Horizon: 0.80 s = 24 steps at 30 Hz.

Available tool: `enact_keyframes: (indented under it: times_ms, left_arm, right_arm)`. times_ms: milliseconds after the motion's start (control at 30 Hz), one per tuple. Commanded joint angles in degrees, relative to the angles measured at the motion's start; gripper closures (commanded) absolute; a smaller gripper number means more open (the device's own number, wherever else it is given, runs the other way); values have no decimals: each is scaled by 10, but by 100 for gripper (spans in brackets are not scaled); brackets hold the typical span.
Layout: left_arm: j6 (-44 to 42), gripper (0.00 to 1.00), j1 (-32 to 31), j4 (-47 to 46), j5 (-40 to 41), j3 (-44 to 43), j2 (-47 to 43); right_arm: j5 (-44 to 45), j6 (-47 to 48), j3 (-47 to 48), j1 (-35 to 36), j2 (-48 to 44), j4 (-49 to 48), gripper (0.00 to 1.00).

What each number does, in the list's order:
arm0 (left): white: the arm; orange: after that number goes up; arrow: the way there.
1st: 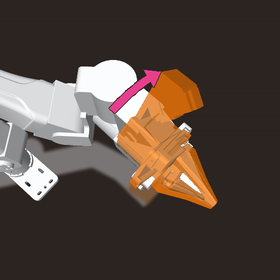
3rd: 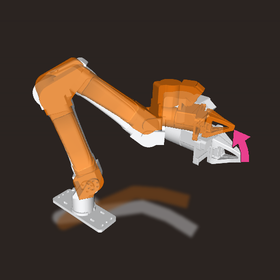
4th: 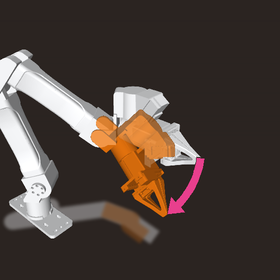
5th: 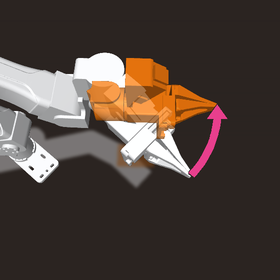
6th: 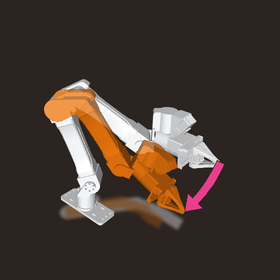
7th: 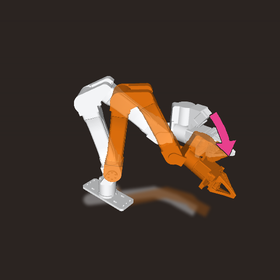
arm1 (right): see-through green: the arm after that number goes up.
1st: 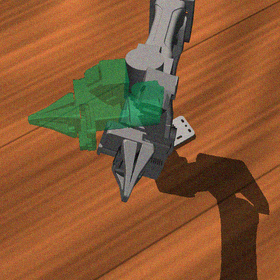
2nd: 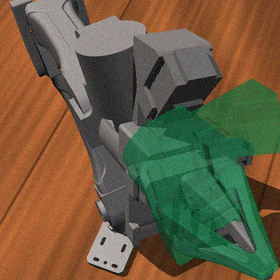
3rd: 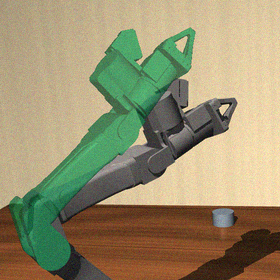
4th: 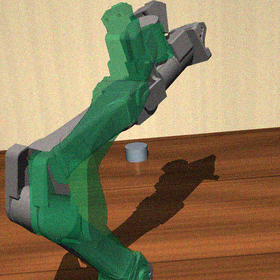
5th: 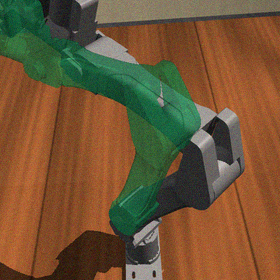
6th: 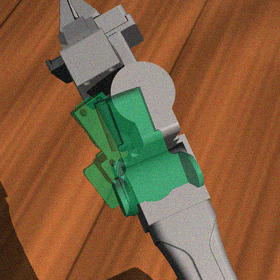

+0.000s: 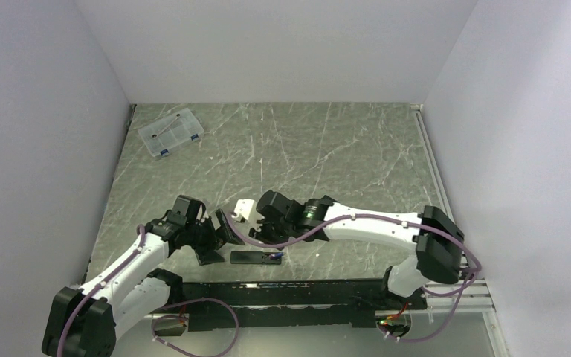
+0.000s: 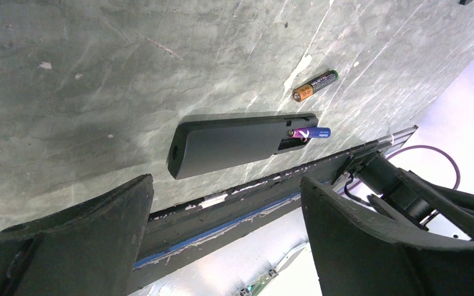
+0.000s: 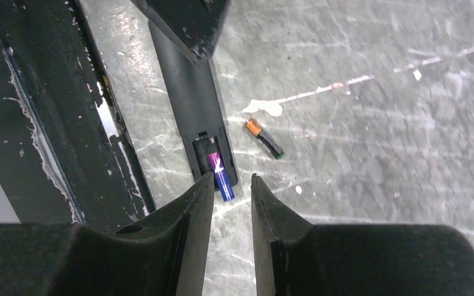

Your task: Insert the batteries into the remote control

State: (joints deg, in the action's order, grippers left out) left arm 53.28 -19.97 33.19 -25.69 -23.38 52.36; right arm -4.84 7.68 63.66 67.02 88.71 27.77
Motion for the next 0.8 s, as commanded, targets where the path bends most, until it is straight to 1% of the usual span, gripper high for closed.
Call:
enact_keyframes:
  times_ms: [0, 100, 167, 233, 367, 433, 500, 533, 667, 767]
  left_arm:
    - [-4, 5, -2, -14, -12, -2, -1]
    - [-4, 5, -2, -19, -14, 0, -2]
    - [-4, 5, -2, -23, -16, 3, 0]
    - [-4, 5, -2, -31, -20, 5, 3]
    - [-7, 6, -2, -44, -25, 7, 16]
    - [-9, 8, -2, -52, -27, 7, 23]
    - [-11, 10, -2, -59, -30, 7, 30]
    - [-14, 10, -2, -63, -29, 6, 35]
    - [-22, 14, -2, -71, -31, 4, 53]
    - [-24, 20, -2, -83, -38, 8, 63]
  right_arm:
    - [72, -68, -29, -11, -63, -30, 69]
    - [100, -141, -45, -28, -85, -23, 70]
    - [83, -168, -60, -39, -97, -24, 70]
    - [68, -203, -94, -43, -118, -56, 70]
    - [78, -292, -158, -46, -154, -101, 70]
    - [78, -327, -179, -47, -168, -114, 72]
    - [92, -366, -198, -51, -177, -123, 77]
    - [93, -389, -206, -53, -179, -129, 77]
    - [56, -417, -238, -58, -186, -172, 79]
    - [30, -445, -258, -62, -186, -202, 81]
